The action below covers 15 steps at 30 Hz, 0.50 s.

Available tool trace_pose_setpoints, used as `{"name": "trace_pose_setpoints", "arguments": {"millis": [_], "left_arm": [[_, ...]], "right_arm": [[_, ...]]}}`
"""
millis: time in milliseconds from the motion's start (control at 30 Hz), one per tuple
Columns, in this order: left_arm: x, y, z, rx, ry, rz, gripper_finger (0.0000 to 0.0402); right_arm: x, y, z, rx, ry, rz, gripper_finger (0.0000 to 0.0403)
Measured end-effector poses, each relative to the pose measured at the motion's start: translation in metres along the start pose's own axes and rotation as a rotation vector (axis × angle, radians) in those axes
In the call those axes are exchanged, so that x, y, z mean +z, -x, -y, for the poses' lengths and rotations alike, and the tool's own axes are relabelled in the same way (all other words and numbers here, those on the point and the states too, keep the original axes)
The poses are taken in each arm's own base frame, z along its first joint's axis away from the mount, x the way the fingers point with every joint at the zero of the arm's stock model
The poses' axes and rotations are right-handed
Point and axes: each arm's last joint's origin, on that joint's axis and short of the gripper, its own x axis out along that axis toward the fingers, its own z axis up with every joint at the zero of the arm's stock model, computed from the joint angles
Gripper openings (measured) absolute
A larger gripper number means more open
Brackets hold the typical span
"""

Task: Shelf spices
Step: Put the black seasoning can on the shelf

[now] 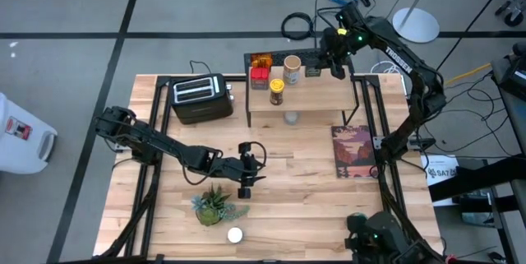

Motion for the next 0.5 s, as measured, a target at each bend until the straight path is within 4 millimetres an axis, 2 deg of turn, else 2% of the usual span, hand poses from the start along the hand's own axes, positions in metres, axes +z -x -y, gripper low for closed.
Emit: {"name": "trace_pose_setpoints", "arguments": {"millis": [333,500], "left_arm": [[0.0,0.0,0.0,-0.001,0.003,0.0,0.0181],[0.0,0.0,0.0,-0.008,0.002,-0.001,0.0181]], "right_arm": [[-0.005,-0.014,0.007,0.04,-0.014,-0.007,0.0118],[-0.004,-0.014,0.008,0.036,-0.009,-0.001,0.0118]]}}
